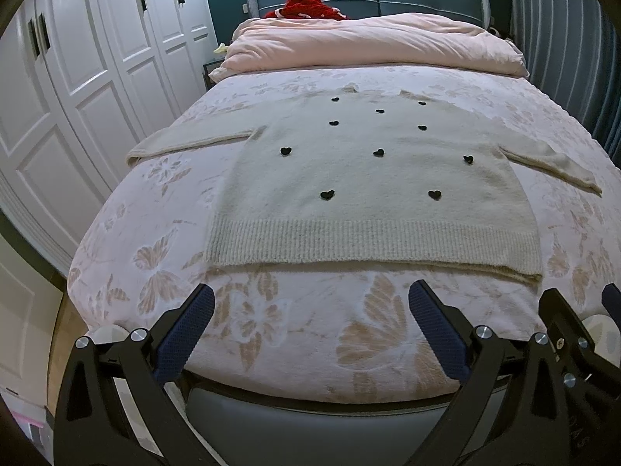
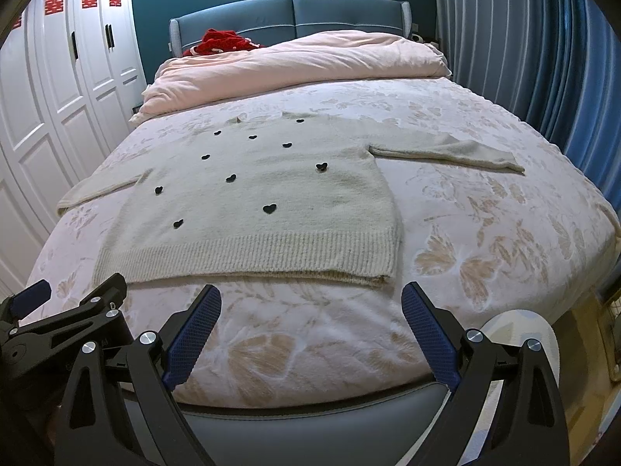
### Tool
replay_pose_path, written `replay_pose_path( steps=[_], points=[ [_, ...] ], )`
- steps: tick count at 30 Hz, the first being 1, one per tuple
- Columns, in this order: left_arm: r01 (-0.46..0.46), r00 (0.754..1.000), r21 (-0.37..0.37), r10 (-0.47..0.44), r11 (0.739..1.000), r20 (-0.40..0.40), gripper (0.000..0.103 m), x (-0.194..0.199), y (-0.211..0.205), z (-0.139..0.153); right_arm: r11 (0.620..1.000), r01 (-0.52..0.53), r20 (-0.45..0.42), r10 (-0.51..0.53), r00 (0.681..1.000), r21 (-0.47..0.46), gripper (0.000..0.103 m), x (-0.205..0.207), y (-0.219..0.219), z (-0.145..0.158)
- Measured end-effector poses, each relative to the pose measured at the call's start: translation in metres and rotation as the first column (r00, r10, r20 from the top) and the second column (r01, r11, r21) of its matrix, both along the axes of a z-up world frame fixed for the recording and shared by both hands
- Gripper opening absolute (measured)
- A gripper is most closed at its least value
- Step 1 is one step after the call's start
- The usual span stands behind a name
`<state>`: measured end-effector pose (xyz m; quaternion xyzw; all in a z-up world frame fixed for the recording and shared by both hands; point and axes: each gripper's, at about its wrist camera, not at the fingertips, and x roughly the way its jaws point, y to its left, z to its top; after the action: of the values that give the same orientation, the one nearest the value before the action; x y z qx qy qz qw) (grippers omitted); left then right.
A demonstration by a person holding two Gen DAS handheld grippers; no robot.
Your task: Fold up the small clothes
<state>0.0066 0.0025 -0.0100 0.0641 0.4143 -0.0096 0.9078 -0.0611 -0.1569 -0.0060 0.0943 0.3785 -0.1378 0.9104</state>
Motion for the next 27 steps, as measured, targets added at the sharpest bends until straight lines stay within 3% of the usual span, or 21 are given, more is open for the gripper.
replay_pose_path(
  steps=[27],
  points=[
    [-0.003, 1.000, -0.004, 0.003, 1.000, 0.001, 0.098, 0.0005, 0.0044, -0.0013, 1.000, 0.002, -0.002, -0.002, 1.000, -0.001, 0.092, 0.0012, 0.0010, -0.0005]
  ],
)
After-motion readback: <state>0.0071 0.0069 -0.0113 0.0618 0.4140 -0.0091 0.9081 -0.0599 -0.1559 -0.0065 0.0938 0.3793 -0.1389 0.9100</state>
